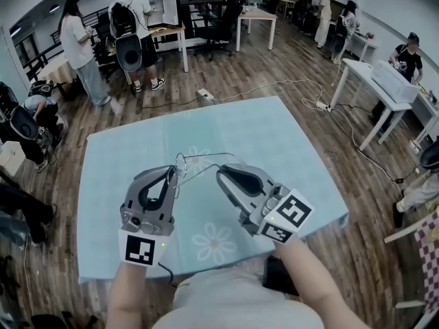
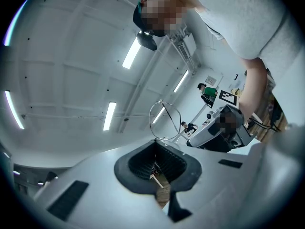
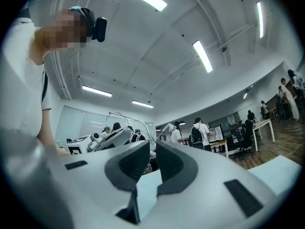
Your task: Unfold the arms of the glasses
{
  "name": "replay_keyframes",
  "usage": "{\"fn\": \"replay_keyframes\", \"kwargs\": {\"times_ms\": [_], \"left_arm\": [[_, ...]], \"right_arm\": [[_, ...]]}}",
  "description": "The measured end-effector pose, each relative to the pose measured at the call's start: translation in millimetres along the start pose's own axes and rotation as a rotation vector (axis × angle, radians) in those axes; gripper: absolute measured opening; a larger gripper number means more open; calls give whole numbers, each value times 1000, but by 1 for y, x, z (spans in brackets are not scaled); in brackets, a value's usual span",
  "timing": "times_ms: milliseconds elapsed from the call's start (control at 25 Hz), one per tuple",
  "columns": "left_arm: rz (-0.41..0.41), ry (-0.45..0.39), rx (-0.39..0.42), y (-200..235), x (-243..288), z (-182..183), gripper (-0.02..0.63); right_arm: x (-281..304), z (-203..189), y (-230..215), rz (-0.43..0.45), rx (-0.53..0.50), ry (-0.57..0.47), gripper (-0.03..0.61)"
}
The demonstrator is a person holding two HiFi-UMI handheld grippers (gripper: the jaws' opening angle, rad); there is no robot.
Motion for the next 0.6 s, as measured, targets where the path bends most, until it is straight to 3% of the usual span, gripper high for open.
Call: {"fn": "replay_keyframes", "kwargs": {"times_ms": [600], "left_arm": [[15, 30, 23, -2, 2, -6, 8]], "right_arm": [[-26, 5, 3, -9, 126, -64, 38]]}}
Point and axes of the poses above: the fingertips, and each gripper's own axes: x forward along the fingers, y to its left, z out of its top, the point moved 9 cm from there along -x, backward along the fingers, and after that the axes turned 5 degrees about -z, right-handed, at the moved point
